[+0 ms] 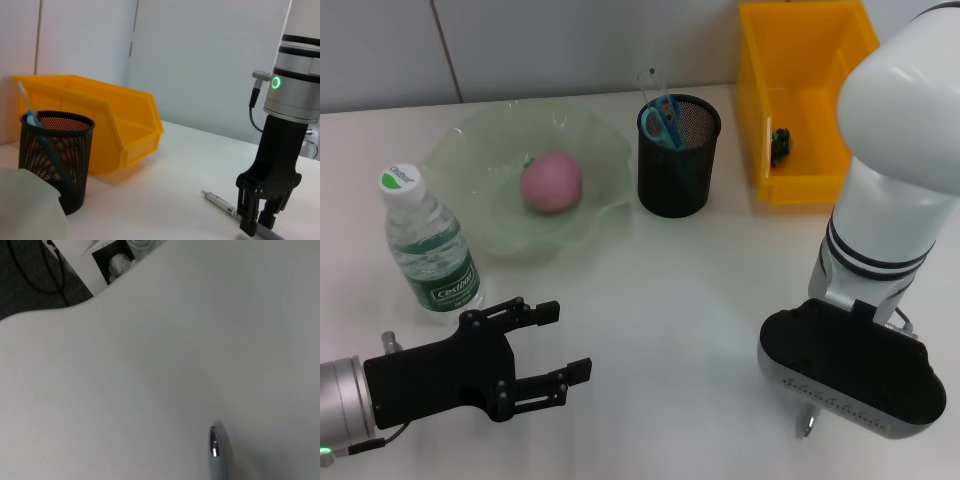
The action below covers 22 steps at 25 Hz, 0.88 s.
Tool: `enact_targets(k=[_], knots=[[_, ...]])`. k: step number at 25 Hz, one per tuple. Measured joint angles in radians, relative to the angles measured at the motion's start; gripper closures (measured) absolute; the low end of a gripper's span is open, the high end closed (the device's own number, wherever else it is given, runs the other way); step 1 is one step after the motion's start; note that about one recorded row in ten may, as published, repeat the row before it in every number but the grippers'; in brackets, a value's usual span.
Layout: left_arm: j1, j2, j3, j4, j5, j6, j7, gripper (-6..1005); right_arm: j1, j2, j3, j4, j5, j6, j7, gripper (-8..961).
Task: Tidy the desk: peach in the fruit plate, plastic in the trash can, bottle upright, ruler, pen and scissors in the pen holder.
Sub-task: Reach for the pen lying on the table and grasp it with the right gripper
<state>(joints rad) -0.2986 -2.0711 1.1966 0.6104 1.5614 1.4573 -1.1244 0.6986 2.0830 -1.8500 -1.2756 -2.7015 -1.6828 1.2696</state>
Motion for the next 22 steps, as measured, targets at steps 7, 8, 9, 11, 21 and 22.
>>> enact_targets(k=[7,8,9,11,21,22], knots=[[0.002,0.000,0.000,0.000,0.000,0.000,0.000,193,-0.007,0.001,-0.003,-0.005,-0.001,-0.002,0.000,581],[0.002,0.000,0.000,0.000,0.000,0.000,0.000,193,-0.009,0.001,-0.003,-0.008,-0.003,-0.002,0.001,581],[0.002,0.000,0.000,0.000,0.000,0.000,0.000,193,-0.009,0.001,-0.003,-0.008,-0.003,-0.002,0.001,581],[0.002,0.000,0.000,0.000,0.000,0.000,0.000,193,-0.010,0.001,-0.003,-0.008,-0.005,-0.002,0.001,582],[0.003,0.000,0.000,0.000,0.000,0.002,-0.001,193,-0.013,0.002,-0.003,-0.005,-0.007,-0.001,0.001,594],[0.002,0.000,0.000,0.000,0.000,0.002,-0.001,193,-0.013,0.002,-0.003,-0.005,-0.007,-0.001,0.001,597]])
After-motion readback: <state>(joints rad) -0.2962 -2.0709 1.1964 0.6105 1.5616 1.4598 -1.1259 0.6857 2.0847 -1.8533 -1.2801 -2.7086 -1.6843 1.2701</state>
